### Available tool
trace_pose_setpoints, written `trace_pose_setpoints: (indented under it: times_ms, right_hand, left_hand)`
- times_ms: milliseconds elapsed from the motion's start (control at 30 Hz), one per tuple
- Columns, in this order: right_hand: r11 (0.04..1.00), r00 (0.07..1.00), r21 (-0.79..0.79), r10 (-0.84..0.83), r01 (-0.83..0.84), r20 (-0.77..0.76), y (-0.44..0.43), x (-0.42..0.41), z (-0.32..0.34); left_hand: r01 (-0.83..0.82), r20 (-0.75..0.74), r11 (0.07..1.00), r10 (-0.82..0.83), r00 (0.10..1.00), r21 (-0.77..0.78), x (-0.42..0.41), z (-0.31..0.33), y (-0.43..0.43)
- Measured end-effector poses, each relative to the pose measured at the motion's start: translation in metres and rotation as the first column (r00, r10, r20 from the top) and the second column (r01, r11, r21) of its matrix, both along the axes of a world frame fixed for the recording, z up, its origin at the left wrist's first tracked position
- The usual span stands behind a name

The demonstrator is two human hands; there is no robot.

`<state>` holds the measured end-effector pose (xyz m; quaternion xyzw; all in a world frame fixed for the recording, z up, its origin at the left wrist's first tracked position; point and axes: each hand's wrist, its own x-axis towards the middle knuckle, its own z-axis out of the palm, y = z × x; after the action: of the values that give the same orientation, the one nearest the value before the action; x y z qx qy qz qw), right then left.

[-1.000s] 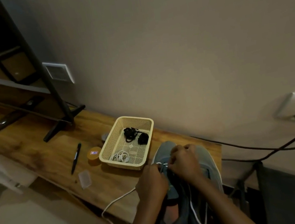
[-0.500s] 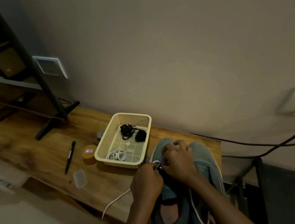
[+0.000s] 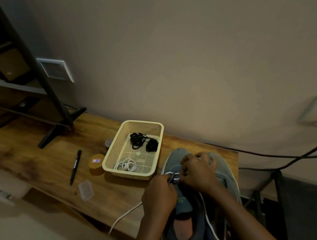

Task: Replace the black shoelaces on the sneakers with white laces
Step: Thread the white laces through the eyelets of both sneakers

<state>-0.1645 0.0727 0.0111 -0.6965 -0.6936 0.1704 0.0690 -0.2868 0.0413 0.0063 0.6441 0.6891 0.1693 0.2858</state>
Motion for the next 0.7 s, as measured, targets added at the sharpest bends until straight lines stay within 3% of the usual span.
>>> trace_pose_setpoints:
  times_ms: [533,700]
  right_hand:
    - [0.995,0.949,-0.044,-0.101,0.092,-0.3,-0.0052,-0.0096,-0.0036]
    - [0.994,0.943,-0.047,-0.11,0.1,-0.315,-0.0048,-0.0099,-0.0025]
  left_hand:
    - [0.049,0.03,0.999,-0.049,0.998,-0.002,-0.0057,-0.0034,0.0031]
    - [0.05,0.102,0.997,-0.044,0.994,-0.059,-0.0089,-0.0038,0.0053]
